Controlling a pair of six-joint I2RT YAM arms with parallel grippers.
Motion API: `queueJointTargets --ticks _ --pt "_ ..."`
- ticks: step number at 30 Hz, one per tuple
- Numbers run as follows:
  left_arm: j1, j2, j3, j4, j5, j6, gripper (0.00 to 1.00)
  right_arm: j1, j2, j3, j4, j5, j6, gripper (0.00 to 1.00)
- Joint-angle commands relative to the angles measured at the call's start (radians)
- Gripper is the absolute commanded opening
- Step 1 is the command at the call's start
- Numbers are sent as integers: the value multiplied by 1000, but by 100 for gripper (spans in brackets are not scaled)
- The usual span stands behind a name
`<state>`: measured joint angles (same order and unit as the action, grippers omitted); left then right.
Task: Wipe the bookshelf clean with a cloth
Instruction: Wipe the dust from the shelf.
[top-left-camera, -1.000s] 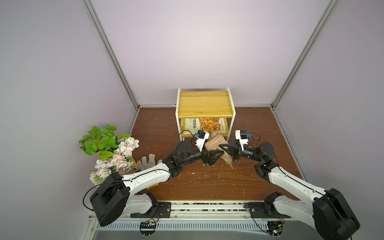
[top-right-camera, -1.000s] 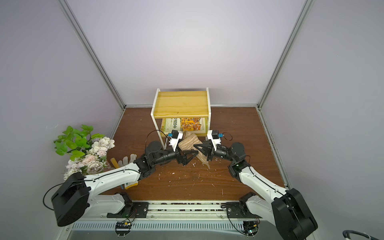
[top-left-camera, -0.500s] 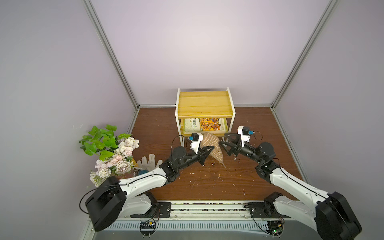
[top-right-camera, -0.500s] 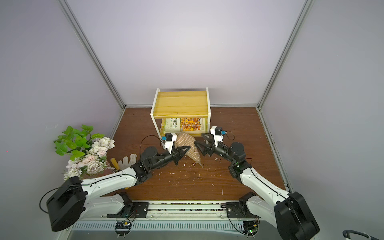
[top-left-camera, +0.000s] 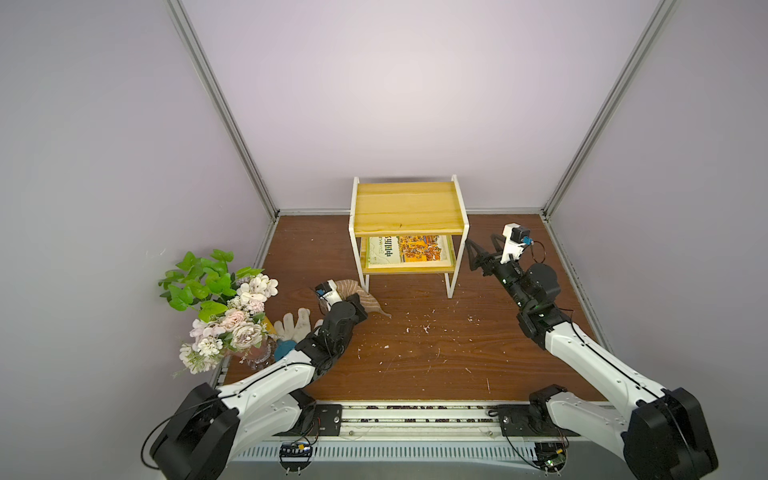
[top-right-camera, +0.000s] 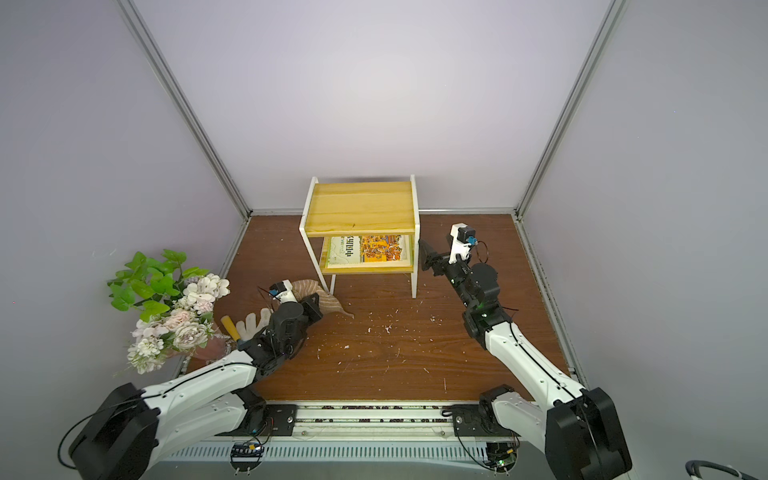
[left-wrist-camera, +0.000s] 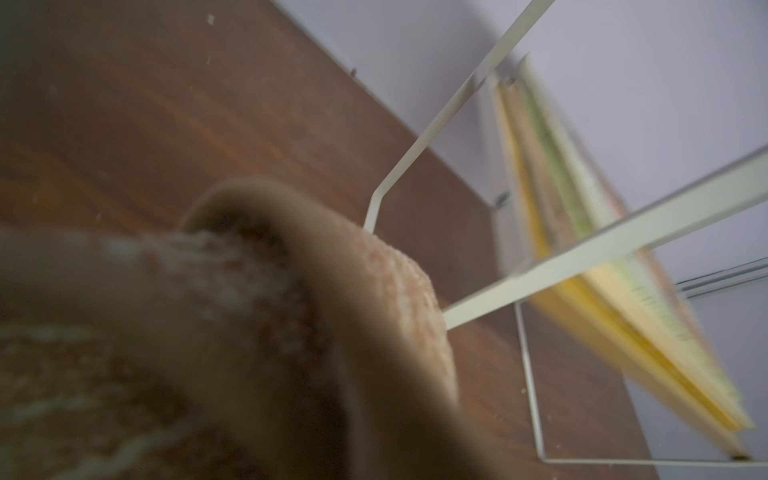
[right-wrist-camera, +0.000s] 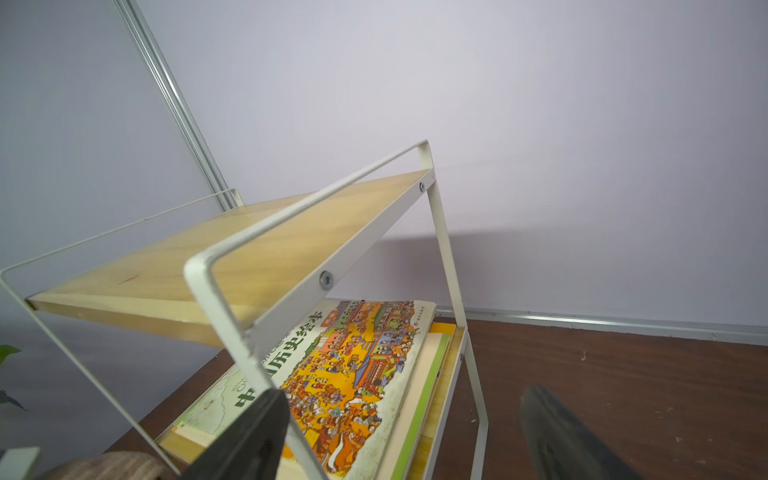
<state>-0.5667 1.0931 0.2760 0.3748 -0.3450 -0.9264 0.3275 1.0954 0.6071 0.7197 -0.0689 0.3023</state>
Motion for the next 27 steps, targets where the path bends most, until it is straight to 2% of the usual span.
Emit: queueJointTargets --ticks 1,3,6,8,12,15,16,19,20,23,24,27 --pt "111 111 36 72 231 10 0 2 22 -38 140 20 5 92" --pt "101 70 107 79 261 87 0 2 29 -3 115 1 -22 94" --pt "73 -18 170 7 183 128 0 2 29 39 81 -45 -47 99" --pt "71 -39 146 -42 139 87 0 2 26 21 112 -49 -36 99" --pt "76 14 -12 7 101 -50 0 3 45 -43 176 -41 13 99" --pt "117 29 -31 -33 92 -69 0 2 66 -46 153 -66 31 99" --pt "163 17 -16 -55 117 -43 0 2 70 -35 138 -75 28 99" --pt "387 16 74 -32 473 43 0 2 64 -4 101 -66 21 99" --pt "425 34 136 -94 530 80 0 2 62 2 97 -62 19 99" --pt "437 120 330 -265 558 226 0 2 59 4 103 -54 23 99" --pt "436 146 364 -286 602 248 0 2 59 2 104 -52 28 99" --pt "420 153 331 -220 716 232 0 3 63 -7 95 -54 46 99"
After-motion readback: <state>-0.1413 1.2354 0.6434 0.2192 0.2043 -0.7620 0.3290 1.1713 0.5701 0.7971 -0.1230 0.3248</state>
